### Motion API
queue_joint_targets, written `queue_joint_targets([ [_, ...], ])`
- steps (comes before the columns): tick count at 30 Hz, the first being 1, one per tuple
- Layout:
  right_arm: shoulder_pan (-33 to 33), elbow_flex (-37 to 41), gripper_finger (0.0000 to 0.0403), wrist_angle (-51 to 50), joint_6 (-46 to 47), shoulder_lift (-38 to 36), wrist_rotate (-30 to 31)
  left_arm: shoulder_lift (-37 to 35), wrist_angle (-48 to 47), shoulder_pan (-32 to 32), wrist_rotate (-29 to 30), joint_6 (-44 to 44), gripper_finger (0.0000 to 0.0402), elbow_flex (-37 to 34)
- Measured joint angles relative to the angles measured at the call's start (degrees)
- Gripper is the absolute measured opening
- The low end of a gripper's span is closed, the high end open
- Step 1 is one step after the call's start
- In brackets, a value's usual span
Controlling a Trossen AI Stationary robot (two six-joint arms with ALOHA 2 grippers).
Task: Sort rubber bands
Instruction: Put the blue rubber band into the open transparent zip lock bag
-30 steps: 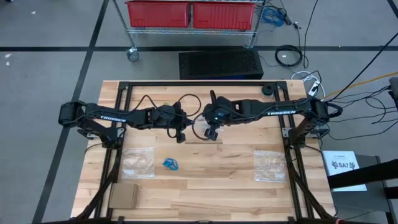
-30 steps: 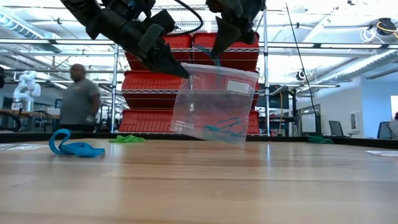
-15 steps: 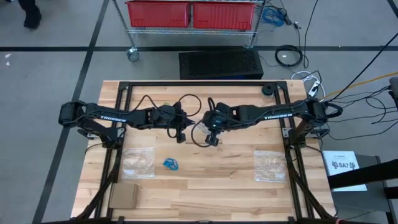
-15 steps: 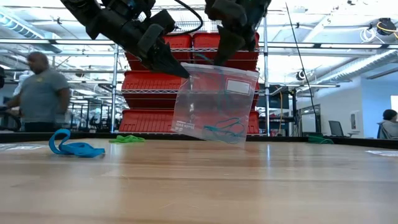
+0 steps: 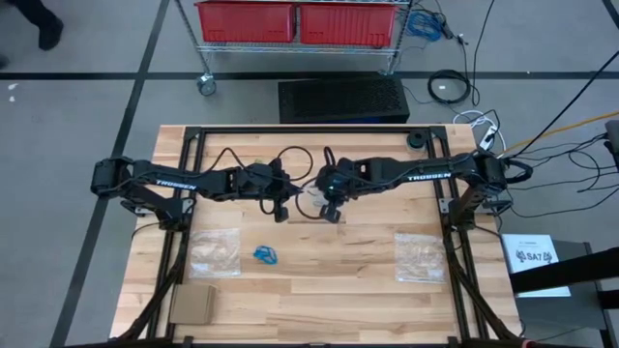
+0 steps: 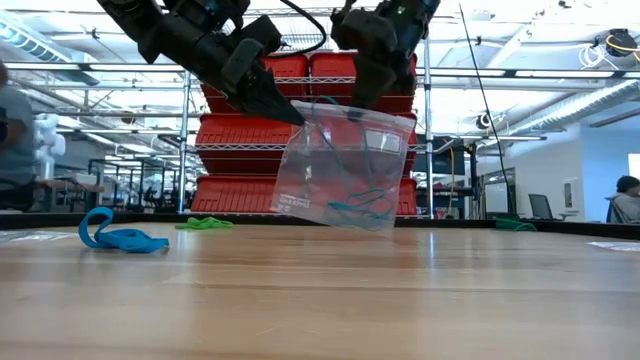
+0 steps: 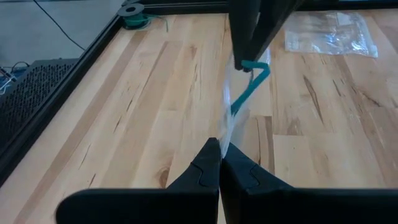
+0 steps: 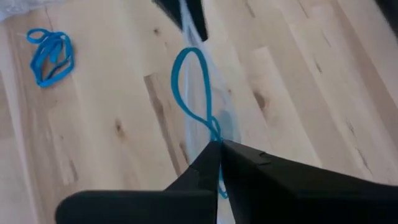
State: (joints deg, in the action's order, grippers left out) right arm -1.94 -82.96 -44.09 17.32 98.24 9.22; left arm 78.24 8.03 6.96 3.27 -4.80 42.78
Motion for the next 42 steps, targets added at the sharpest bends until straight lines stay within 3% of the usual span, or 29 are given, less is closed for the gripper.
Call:
queue_joint_targets([
  [5,0.0,0.0,0.0044,-0.8,-0.3,0.0,-0.6,0.0,0.0,0.0,0.0,0.0,0.0,0.0],
  [12,0.6,-0.2,0.0135,-1.8,-0.4,0.0,-0.6,0.0,0.0,0.0,0.0,0.0,0.0,0.0],
  [21,1.2,-11.6,0.0207,-14.3,-2.5,-0.1,-0.3,0.0,0.0,0.0,0.0,0.0,0.0,0.0],
  [27,1.7,-18.0,0.0209,-27.4,-3.2,-0.1,-0.6,0.0,-0.7,0.0,0.0,0.0,0.0,0.0],
  [32,1.6,-17.3,0.0197,-38.4,0.5,-0.6,-0.4,0.0,-1.1,0.0,0.0,-0.1,0.0,0.0],
  [38,2.8,-5.6,0.0169,-37.8,5.8,-5.7,-4.0,0.0,-1.7,0.0,0.0,-0.1,0.0,0.0],
  [42,3.7,8.1,0.015,-27.7,10.0,-13.0,-10.0,0.0,-1.8,0.0,0.0,-0.1,0.0,0.0],
])
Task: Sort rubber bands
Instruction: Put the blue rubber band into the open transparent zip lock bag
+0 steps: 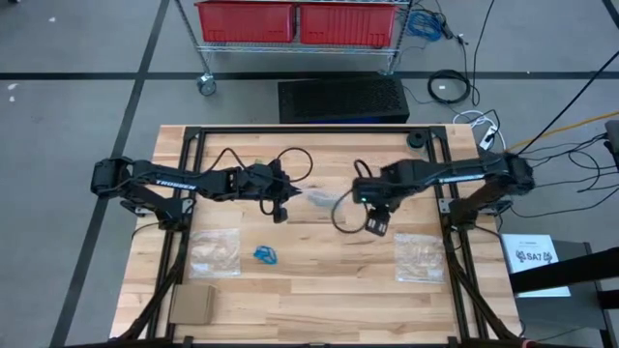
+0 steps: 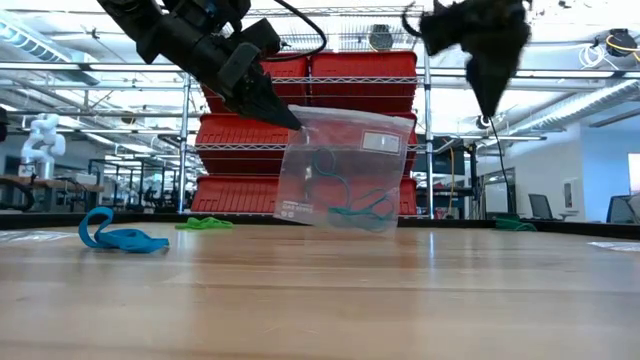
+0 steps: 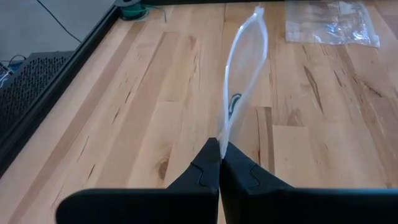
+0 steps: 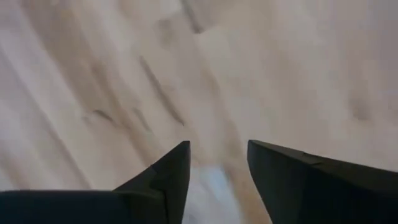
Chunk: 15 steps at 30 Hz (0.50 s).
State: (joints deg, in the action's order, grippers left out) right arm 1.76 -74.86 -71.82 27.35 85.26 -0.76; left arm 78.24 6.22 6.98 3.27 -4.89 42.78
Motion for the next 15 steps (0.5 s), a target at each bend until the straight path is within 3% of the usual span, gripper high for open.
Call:
queue_joint_targets([
  [8,4.4,25.3,0.0127,31.7,9.9,-14.0,-2.7,0.0,0.0,0.0,0.0,-0.1,0.0,0.0],
  [11,6.5,31.5,0.012,40.2,11.8,-16.6,-2.5,0.4,0.0,-0.1,0.8,-2.1,0.0,0.0],
  [15,8.0,35.2,0.0101,46.3,12.2,-17.0,-1.1,1.1,-0.9,-2.0,6.9,-5.9,0.0,0.0],
])
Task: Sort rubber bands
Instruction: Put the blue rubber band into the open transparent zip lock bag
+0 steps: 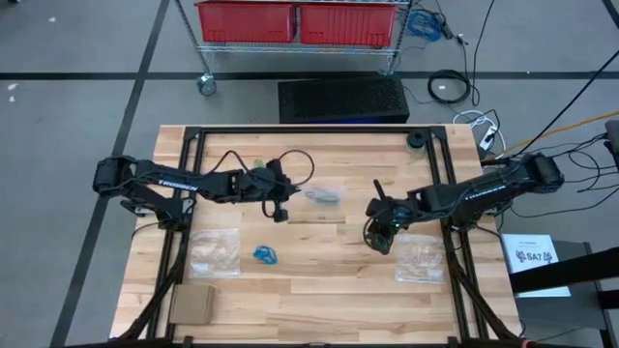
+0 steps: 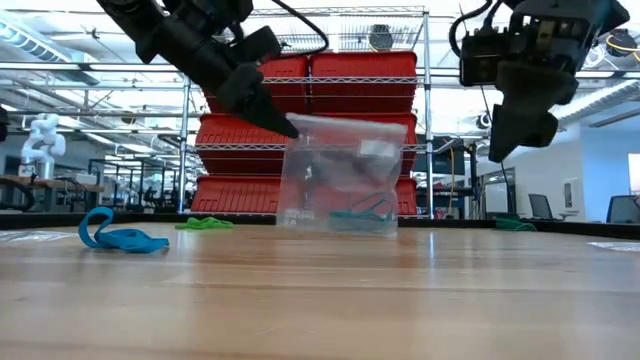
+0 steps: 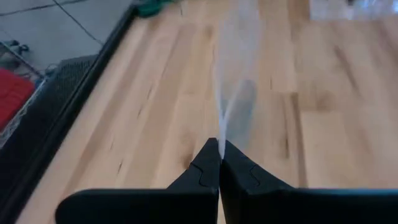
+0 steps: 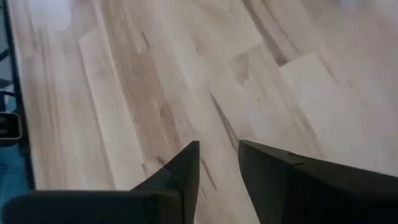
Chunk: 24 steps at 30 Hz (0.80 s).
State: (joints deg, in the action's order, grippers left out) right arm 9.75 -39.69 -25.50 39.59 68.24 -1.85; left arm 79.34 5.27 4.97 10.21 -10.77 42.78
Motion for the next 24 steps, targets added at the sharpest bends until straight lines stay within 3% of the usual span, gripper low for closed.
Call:
queue_joint_targets([
  [6,0.9,0.2,0.0048,1.9,-3.1,0.3,6.0,3.1,-3.3,-3.5,-4.2,1.2,0.0,0.0],
  [11,0.9,0.2,0.0005,4.2,-5.2,0.4,6.5,8.5,-0.9,-6.2,-9.3,1.4,0.002,0.0],
  [17,0.9,0.2,0.0005,8.1,-5.5,0.5,6.6,13.8,6.5,-8.1,-10.8,1.0,0.007,0.0],
  [24,0.9,0.2,0.0024,7.6,-1.9,1.8,9.7,14.3,9.8,-8.0,-10.4,1.4,0.013,0.0],
])
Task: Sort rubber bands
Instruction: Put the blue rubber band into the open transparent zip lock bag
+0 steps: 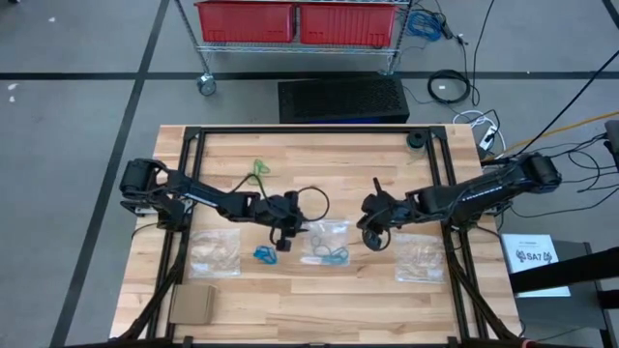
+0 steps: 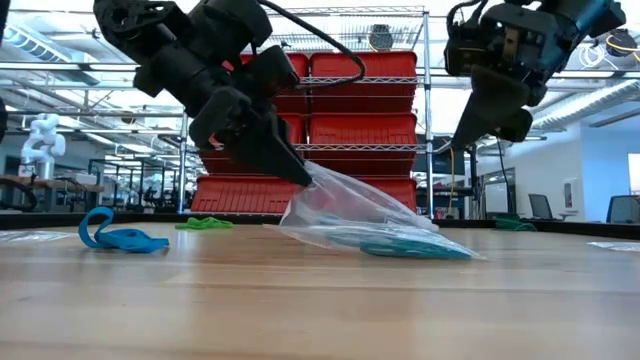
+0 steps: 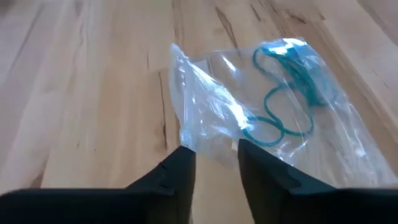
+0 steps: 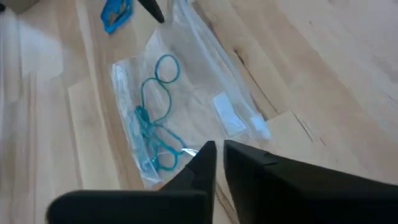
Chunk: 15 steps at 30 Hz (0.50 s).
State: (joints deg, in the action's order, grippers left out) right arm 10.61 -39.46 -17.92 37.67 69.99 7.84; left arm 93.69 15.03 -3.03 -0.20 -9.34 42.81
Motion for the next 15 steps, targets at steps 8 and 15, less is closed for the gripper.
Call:
queue_joint_targets([
  [8,-0.4,0.0,0.0116,6.7,-5.3,7.5,-0.1,0.0,1.3,0.0,0.3,0.0,0.0136,0.0],
  [15,-4.1,0.0,0.0162,21.9,-15.9,13.5,-0.8,0.0,1.6,0.2,0.3,0.1,0.0014,0.0],
])
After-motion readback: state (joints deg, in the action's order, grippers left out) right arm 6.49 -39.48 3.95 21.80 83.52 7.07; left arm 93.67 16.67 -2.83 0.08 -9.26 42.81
